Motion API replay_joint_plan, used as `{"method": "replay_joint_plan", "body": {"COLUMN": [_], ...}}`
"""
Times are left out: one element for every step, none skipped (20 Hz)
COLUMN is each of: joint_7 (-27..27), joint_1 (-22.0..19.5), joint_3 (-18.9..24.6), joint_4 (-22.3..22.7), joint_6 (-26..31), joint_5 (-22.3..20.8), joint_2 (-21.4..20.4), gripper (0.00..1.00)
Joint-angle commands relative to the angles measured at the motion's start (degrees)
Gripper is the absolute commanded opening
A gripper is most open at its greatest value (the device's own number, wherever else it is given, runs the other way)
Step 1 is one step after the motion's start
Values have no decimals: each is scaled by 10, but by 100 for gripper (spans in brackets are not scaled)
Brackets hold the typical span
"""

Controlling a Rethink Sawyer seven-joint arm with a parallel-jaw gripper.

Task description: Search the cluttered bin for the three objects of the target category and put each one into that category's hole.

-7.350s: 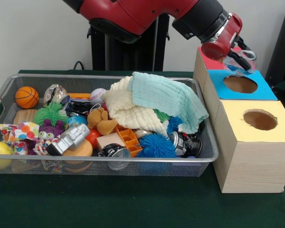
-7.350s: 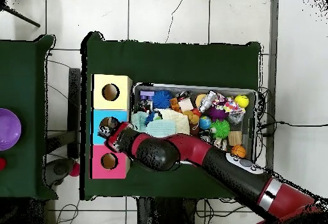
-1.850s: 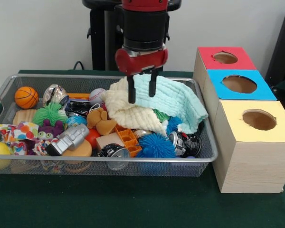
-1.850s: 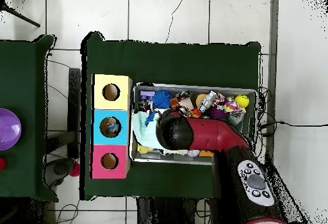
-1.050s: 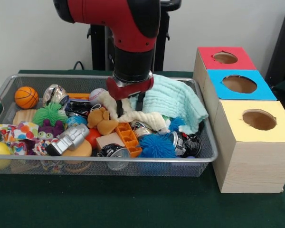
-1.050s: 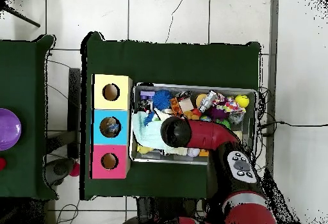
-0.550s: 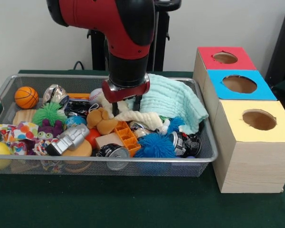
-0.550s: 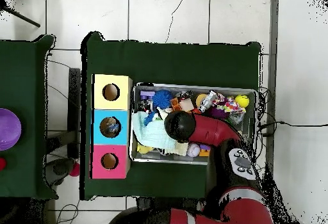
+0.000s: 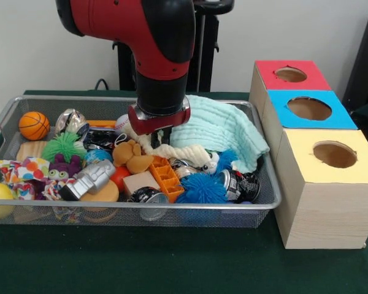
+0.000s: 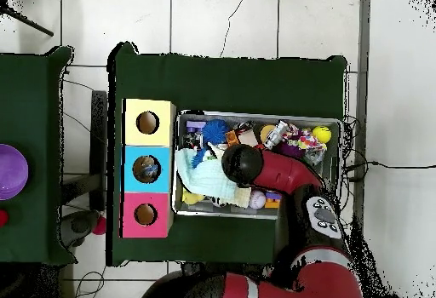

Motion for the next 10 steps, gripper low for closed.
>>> {"method": "replay_joint_plan", "body": {"joint_7": [136,135,131,115,103,91,80,66,57,44], "joint_1": [-1,12,14,19,19,17,14,9,6,3], "joint_3": [-3,-25,-33,-48,-55,-62,-69,-76,-79,-83], "joint_4": [27,18,15,6,1,-3,-7,-15,-16,-23], "joint_6": [-42,-38,-42,-43,-42,-43,-44,-46,-44,-36], "joint_5": [-9,-23,-30,-50,-60,-70,-81,-93,-102,-113], "joint_2": [64,56,50,41,36,30,24,17,11,6], "gripper": [0,0,0,0,0,0,0,0,0,0]}}
